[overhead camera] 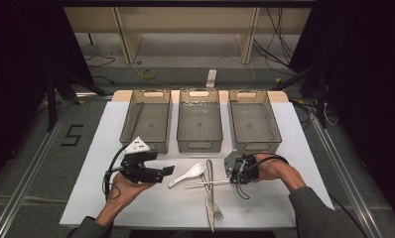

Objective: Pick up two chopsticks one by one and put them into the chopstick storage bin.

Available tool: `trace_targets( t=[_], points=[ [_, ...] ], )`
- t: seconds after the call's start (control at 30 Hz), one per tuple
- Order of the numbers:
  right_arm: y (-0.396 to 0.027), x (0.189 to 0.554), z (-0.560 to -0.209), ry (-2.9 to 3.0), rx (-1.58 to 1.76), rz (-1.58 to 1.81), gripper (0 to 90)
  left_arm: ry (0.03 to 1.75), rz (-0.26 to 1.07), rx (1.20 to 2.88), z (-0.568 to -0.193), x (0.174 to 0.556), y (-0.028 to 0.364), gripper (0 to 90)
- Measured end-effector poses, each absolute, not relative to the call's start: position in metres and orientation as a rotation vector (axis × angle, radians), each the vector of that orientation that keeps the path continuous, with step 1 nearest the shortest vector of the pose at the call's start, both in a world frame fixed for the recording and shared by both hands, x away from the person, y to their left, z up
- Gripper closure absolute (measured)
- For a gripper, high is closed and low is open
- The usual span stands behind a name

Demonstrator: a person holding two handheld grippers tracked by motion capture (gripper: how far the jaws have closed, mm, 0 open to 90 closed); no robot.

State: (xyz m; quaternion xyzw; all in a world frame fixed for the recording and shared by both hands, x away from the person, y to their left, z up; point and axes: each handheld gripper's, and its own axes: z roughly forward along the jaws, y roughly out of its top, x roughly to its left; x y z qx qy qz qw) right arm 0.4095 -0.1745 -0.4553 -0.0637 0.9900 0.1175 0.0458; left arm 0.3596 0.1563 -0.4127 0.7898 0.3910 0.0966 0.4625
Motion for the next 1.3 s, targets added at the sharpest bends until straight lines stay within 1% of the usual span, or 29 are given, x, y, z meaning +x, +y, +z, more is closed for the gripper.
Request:
trace_targets(
  t=[0.2, 0.4, 0.63, 0.8, 0.93, 1.03, 1.17, 1.3],
  points=[
    [-0.176, 0.405, -0.450, 3.003, -0.225, 0.377, 85.8, 0.961, 0.222, 1.955, -0.414, 0.360, 0.154, 16.4],
    [-0.175, 0.397, -0.438, 2.964, -0.196, 0.428, 85.9, 0.909, 0.200, 1.999, -0.414, 0.359, 0.146, 16.7],
    [-0.174, 0.389, -0.429, 2.922, -0.132, 0.456, 85.9, 0.812, 0.158, 2.090, -0.414, 0.353, 0.123, 17.6],
    [-0.167, 0.377, -0.424, 2.894, -0.155, 0.442, 85.9, 0.769, 0.148, 2.180, -0.416, 0.352, 0.109, 18.3],
    [-0.162, 0.371, -0.423, 2.886, -0.170, 0.452, 86.0, 0.737, 0.119, 2.213, -0.416, 0.351, 0.097, 19.7],
    [-0.159, 0.368, -0.422, 2.881, -0.186, 0.459, 86.0, 0.695, 0.115, 2.288, -0.420, 0.352, 0.081, 20.5],
    [-0.156, 0.365, -0.422, 2.870, -0.196, 0.458, 86.0, 0.680, 0.128, 2.336, -0.421, 0.352, 0.072, 20.8],
    [-0.151, 0.354, -0.417, 2.855, -0.206, 0.486, 85.9, 0.636, 0.101, 2.357, -0.421, 0.352, 0.066, 25.7]
  ],
)
